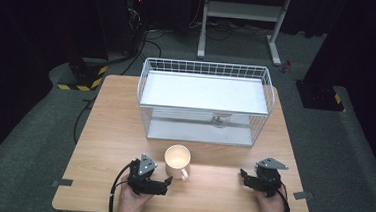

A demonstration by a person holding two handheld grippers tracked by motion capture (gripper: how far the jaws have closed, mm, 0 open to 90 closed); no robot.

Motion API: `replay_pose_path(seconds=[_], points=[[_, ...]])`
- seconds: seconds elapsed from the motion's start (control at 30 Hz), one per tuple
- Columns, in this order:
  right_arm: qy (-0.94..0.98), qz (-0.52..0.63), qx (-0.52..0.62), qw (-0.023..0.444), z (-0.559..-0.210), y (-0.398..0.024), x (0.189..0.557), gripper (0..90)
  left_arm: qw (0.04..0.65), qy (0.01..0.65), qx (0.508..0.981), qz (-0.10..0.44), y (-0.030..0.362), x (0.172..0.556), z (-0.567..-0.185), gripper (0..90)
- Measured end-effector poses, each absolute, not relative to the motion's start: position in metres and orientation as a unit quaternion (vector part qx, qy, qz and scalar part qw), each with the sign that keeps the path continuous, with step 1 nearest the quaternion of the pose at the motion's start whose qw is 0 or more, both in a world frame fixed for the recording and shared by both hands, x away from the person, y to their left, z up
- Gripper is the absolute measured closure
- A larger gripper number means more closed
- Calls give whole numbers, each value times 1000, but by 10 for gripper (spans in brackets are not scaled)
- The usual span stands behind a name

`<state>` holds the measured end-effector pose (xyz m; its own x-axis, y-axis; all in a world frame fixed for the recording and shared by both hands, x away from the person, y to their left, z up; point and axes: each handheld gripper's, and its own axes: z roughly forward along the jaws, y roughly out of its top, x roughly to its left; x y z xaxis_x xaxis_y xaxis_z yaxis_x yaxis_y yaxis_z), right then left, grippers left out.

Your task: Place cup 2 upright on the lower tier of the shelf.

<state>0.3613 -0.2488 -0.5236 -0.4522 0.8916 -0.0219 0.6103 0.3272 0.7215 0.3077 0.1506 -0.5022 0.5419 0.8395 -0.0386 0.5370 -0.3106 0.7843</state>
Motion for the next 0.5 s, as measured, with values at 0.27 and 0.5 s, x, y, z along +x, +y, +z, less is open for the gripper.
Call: replay_pose_path(seconds=[0.27, 0.5], points=[[786, 329, 478, 214, -524, -249, 361, 259, 401, 426, 791, 181, 142, 313, -504, 17], [786, 329, 478, 214, -524, -249, 361, 259, 400, 416, 797, 177, 135, 319, -502, 4]])
